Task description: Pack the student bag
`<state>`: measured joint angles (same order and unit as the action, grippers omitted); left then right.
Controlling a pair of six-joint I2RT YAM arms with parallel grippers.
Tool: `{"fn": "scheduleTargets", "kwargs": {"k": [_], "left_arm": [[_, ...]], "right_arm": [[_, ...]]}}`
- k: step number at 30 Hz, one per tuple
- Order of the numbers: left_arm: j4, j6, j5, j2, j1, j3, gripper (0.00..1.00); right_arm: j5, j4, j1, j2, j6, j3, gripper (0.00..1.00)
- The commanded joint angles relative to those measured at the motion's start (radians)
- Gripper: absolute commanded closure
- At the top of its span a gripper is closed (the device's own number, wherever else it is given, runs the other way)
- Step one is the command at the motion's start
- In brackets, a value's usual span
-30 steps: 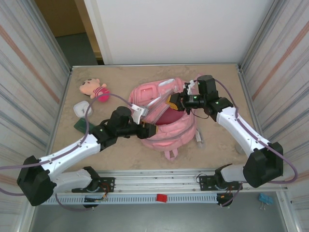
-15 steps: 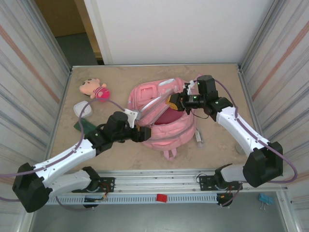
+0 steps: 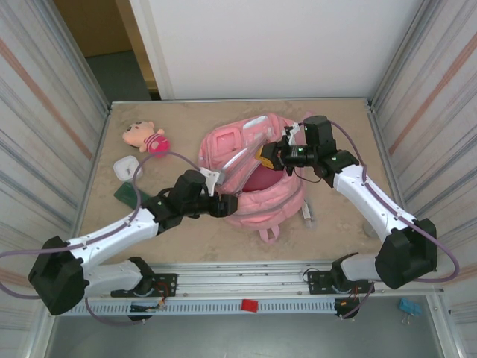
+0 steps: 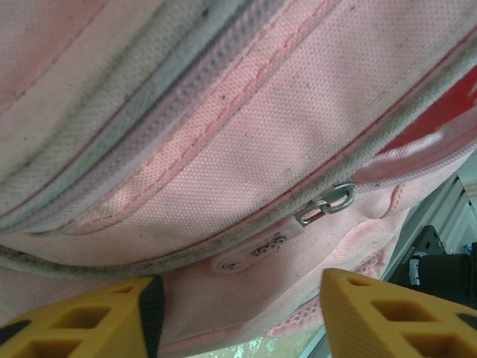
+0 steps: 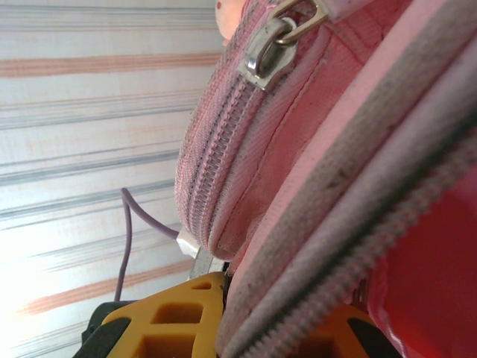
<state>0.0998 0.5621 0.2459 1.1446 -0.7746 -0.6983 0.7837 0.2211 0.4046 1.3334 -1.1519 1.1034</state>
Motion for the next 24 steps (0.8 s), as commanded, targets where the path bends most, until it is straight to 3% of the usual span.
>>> {"fn": "scheduleTargets", "kwargs": {"k": [1,9,16,19,24], "left_arm": [[-0.138,-0.011,0.016,0.001,-0.009,-0.069,0.47],[-0.114,-0.019,0.019,-0.020,-0.015,-0.065,0.60],[-0.100,-0.028,0.011,-0.031,-0.017,-0.059,0.64],[-0.092,-0.031,0.004,-0.014,-0.017,-0.061,0.63],[0.012,-0.027,-0.049,0.017,-0.019,-0.093,0.50]], "right_arm": [[0.082,-0.095,0.022,-0.030,-0.009,0.050,1.00],[0.078,-0.098,0.023,-0.032,-0.009,0.037,1.00],[0.077,-0.103,0.023,-0.033,-0.009,0.036,1.00],[0.077,-0.103,0.024,-0.037,-0.009,0.036,1.00],[0.073,-0.098,0.022,-0.046,-0.009,0.031,1.00]]}}
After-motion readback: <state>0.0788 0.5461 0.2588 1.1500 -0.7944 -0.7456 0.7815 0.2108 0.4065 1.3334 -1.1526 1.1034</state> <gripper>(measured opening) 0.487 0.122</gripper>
